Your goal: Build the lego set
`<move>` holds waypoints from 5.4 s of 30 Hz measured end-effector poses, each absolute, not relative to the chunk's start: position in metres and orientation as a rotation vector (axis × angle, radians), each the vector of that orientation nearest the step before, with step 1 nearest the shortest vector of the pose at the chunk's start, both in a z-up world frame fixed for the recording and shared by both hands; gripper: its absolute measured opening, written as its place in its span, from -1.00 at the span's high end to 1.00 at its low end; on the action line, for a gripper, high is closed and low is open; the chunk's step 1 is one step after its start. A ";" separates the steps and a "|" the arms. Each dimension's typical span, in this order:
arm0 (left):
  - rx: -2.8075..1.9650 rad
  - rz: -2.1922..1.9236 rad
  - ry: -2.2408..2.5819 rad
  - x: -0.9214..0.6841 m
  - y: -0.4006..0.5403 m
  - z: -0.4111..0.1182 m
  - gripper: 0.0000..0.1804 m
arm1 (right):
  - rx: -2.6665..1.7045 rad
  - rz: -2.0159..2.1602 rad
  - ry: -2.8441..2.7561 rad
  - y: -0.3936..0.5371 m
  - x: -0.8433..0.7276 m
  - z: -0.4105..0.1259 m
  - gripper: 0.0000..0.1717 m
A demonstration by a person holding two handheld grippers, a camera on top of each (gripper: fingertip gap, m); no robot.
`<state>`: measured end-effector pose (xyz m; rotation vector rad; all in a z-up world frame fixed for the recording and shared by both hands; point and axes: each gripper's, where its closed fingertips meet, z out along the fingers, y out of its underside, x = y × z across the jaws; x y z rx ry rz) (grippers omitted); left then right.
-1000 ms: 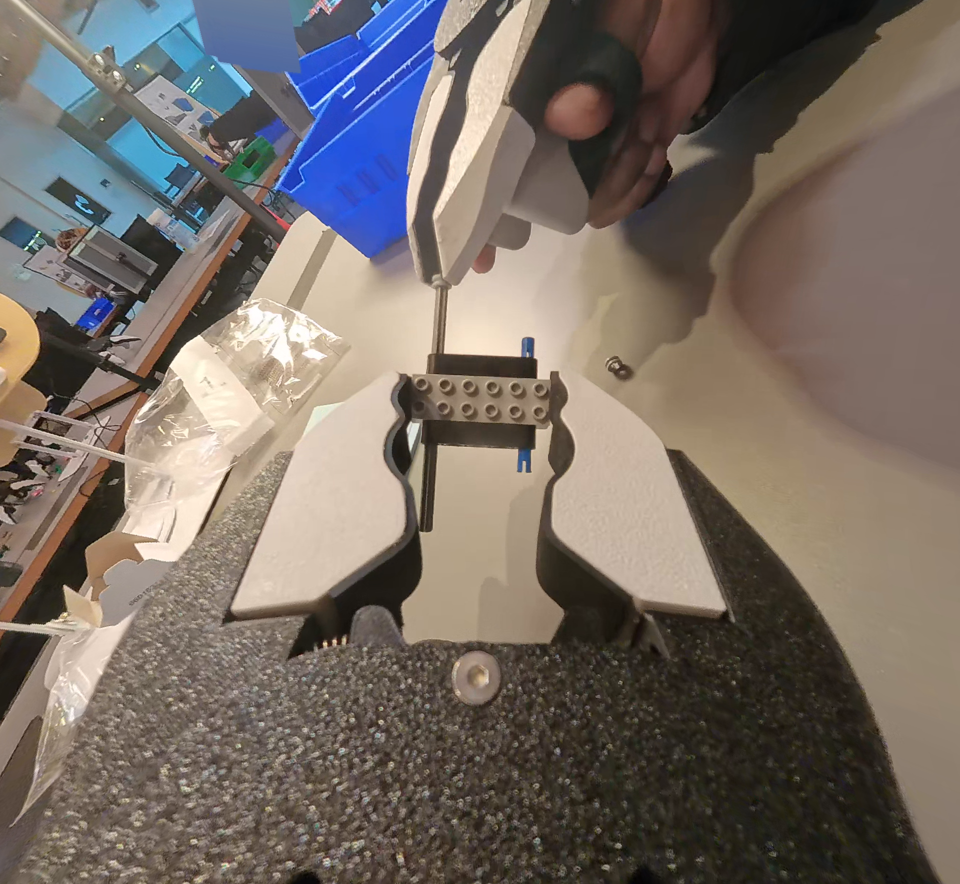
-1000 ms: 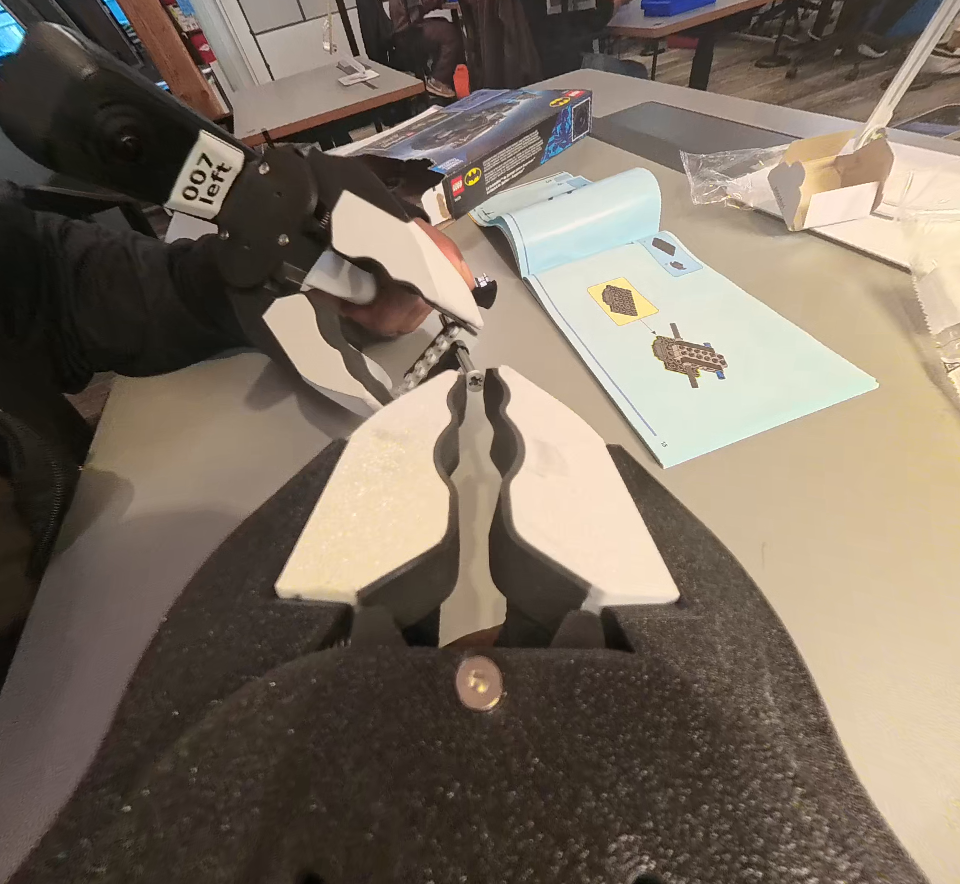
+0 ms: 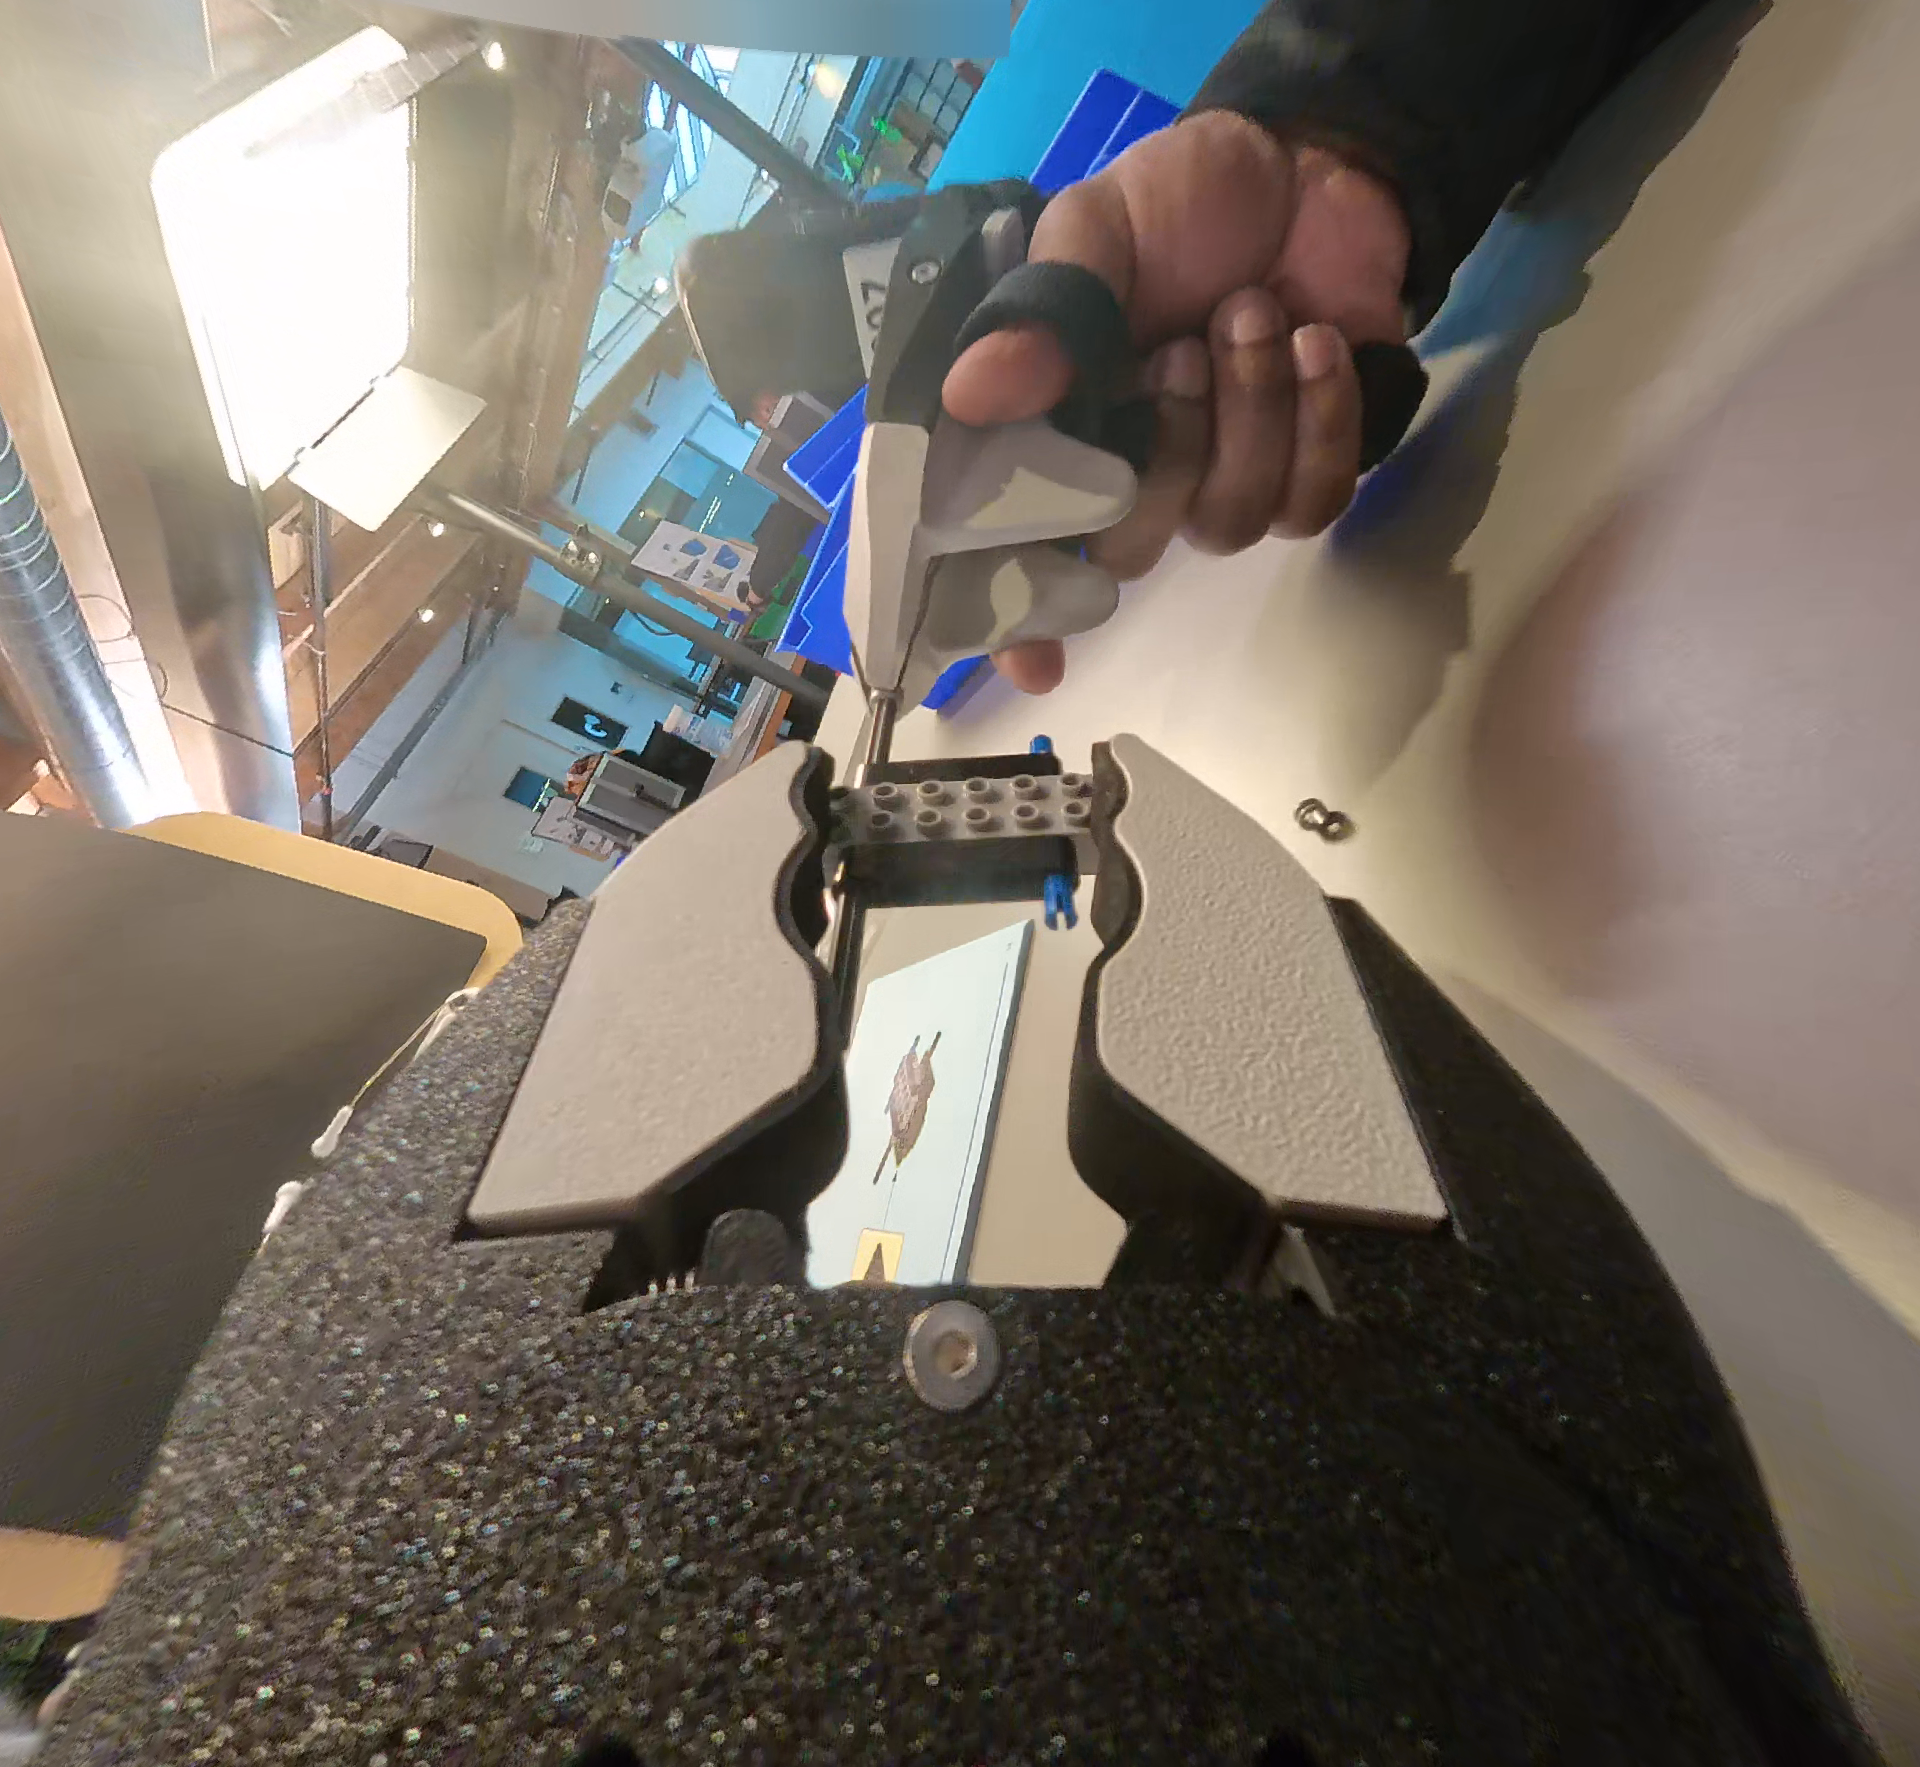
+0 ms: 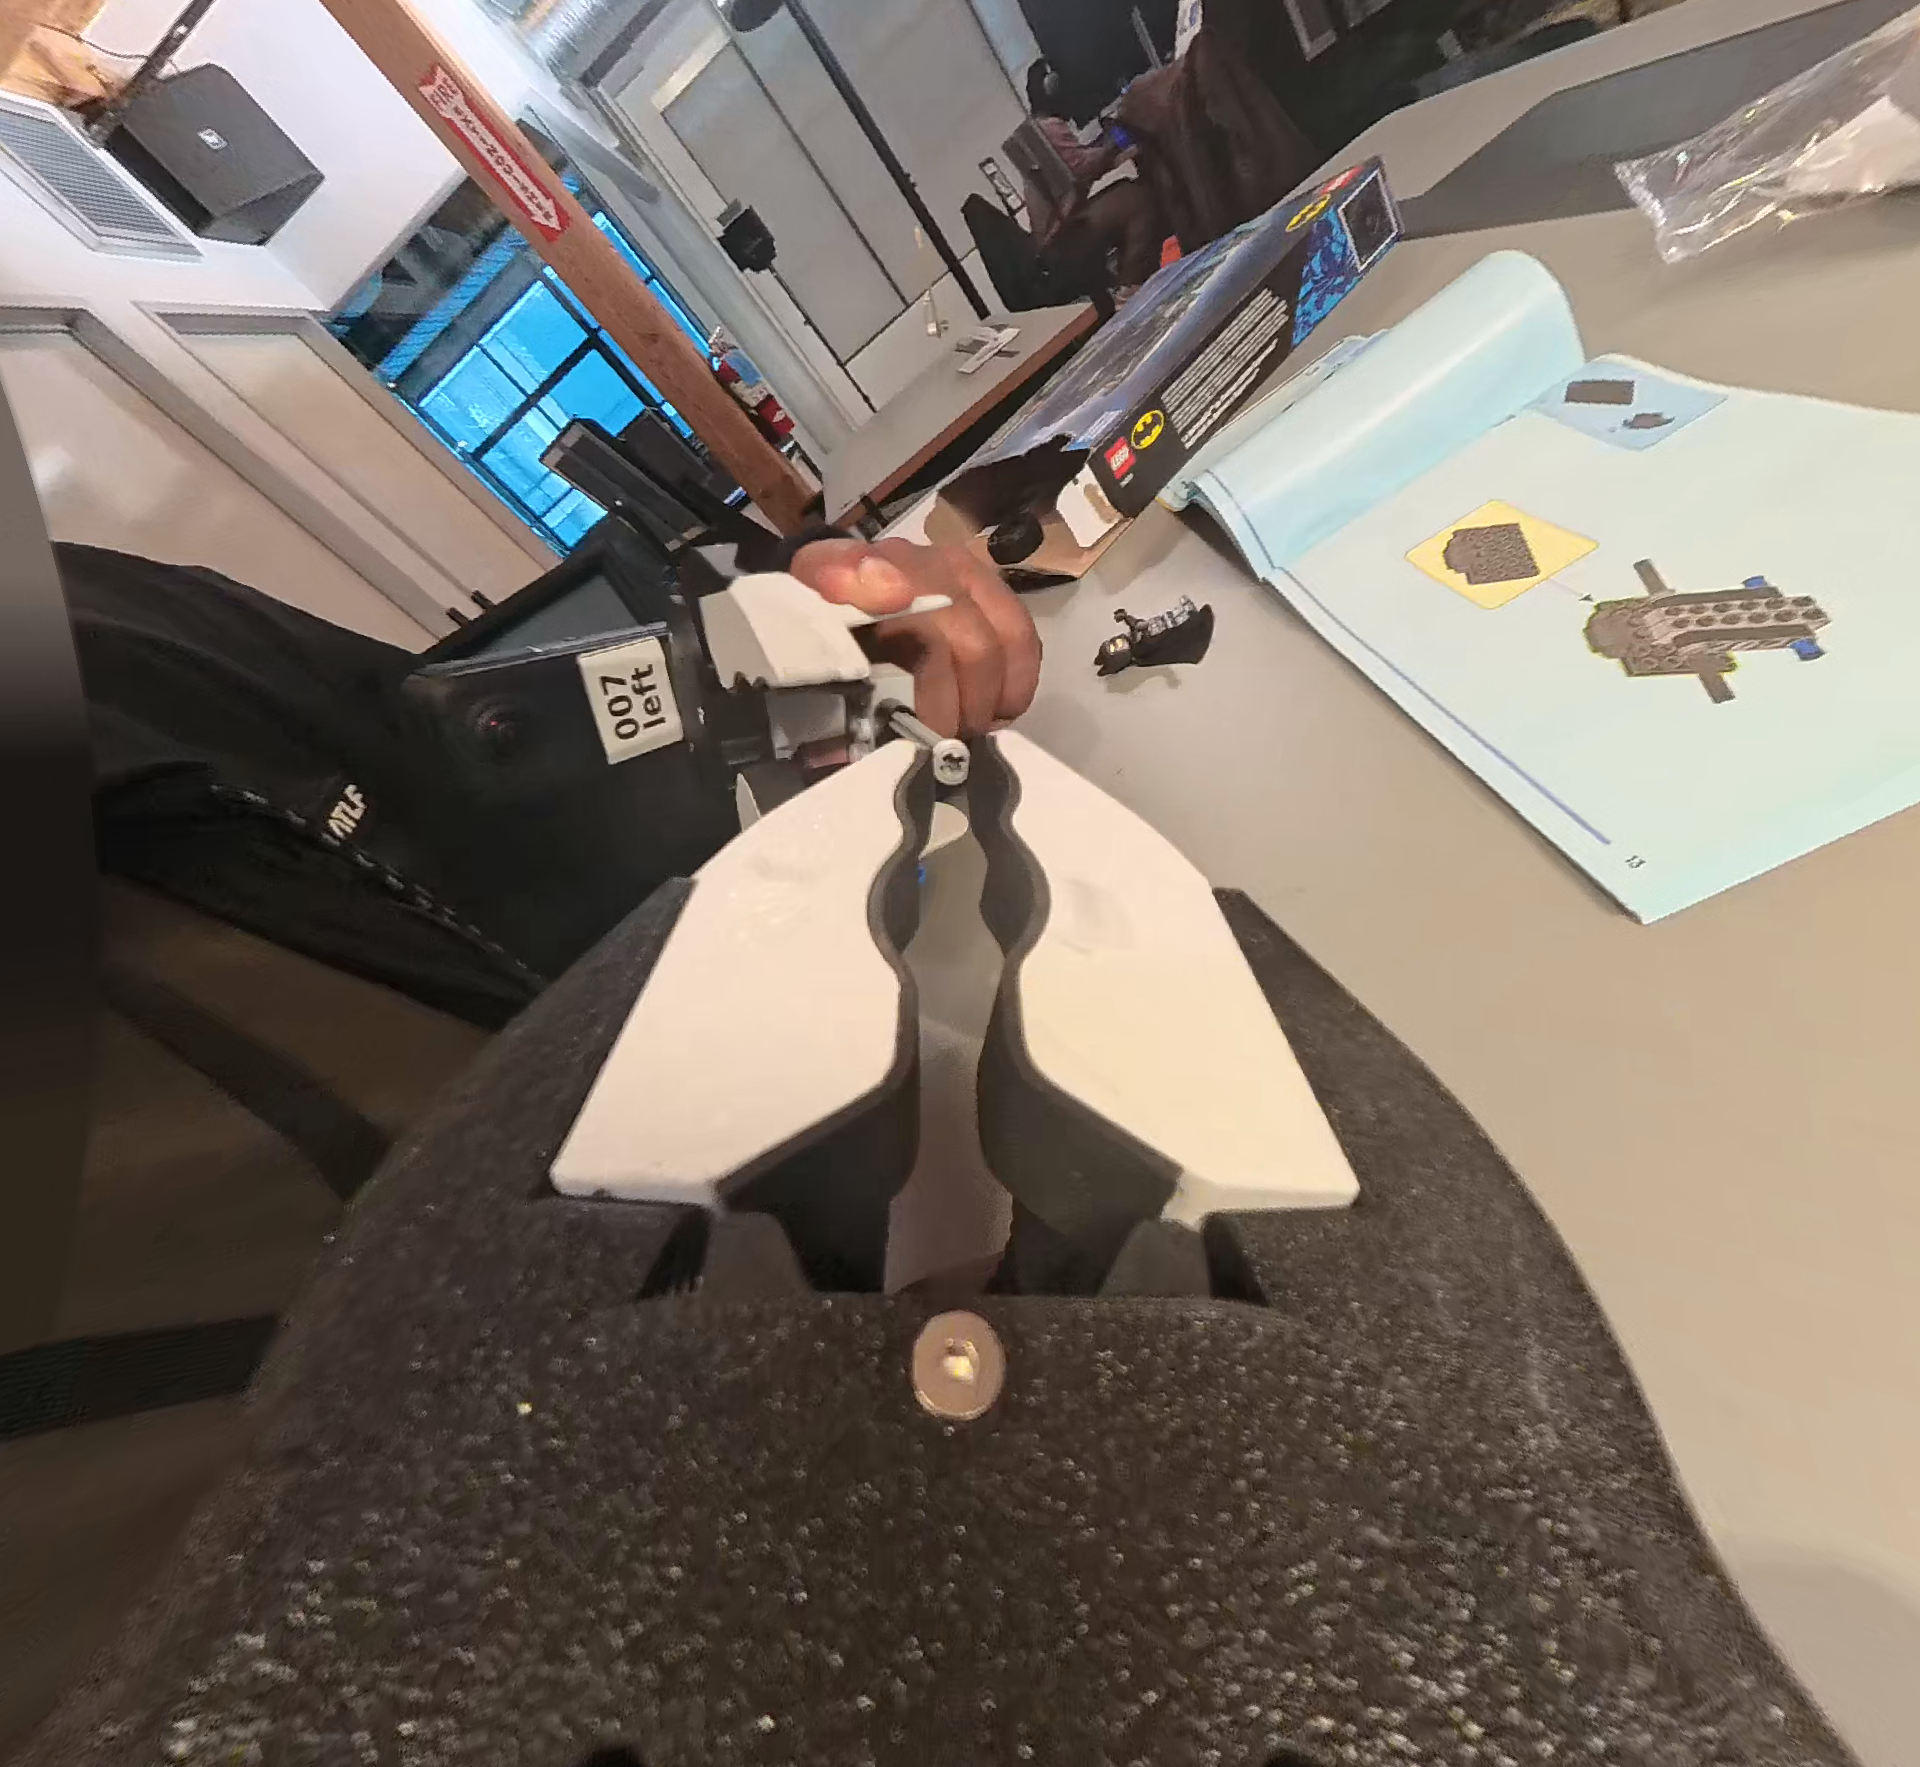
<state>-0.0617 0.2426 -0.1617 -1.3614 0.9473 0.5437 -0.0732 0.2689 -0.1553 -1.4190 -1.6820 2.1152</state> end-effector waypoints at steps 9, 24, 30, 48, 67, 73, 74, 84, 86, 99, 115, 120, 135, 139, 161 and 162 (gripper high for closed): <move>-1.396 0.430 0.915 -0.063 0.241 -0.165 0.46 | -1.449 2.161 -1.698 0.268 -0.073 -0.161 0.92; -1.703 0.262 0.818 -0.080 0.253 -0.202 0.55 | -1.472 1.998 -1.771 0.270 -0.077 -0.175 0.92; -2.111 0.059 0.635 -0.102 0.256 -0.233 0.44 | -1.348 1.439 -2.014 0.281 -0.078 -0.209 0.92; -2.602 -0.362 0.623 -0.103 0.259 -0.258 0.29 | -1.177 1.173 -2.156 0.283 -0.072 -0.227 0.92; -2.665 -0.271 0.803 -0.102 0.258 -0.257 0.27 | -1.174 1.192 -2.156 0.282 -0.071 -0.225 0.92; -2.683 -0.240 0.844 -0.095 0.253 -0.257 0.34 | -1.176 1.193 -2.156 0.282 -0.070 -0.225 0.92; -2.683 -0.233 0.848 -0.093 0.251 -0.256 0.35 | -1.175 1.192 -2.157 0.282 -0.071 -0.225 0.92; -2.622 -0.104 0.946 -0.092 0.246 -0.248 0.25 | -1.174 1.123 -2.218 0.285 -0.066 -0.232 0.92; -2.543 -0.132 1.045 -0.084 0.247 -0.244 0.22 | -1.148 1.041 -2.267 0.289 -0.063 -0.238 0.92; -2.367 -0.297 1.566 -0.065 0.235 -0.264 0.31 | -1.112 0.891 -2.426 0.289 -0.049 -0.260 0.92; -2.290 -0.153 0.989 -0.077 0.235 -0.252 0.41 | -1.095 0.988 -2.322 0.288 -0.058 -0.243 0.76; -2.130 0.171 0.914 -0.091 0.246 -0.234 0.41 | -1.266 1.236 -2.187 0.276 -0.070 -0.220 0.73; -1.841 0.574 0.651 -0.100 0.264 -0.199 0.41 | -1.493 1.598 -1.864 0.257 -0.094 -0.197 0.71; -1.813 0.562 0.650 -0.091 0.266 -0.196 0.41 | -1.463 1.603 -1.863 0.256 -0.094 -0.196 0.84; -2.023 -0.106 0.823 -0.066 0.238 -0.213 0.75 | -0.967 1.409 -2.200 0.233 -0.067 -0.208 0.87; -2.018 -0.106 0.817 -0.066 0.238 -0.213 0.79 | -0.967 1.393 -2.199 0.234 -0.067 -0.209 0.87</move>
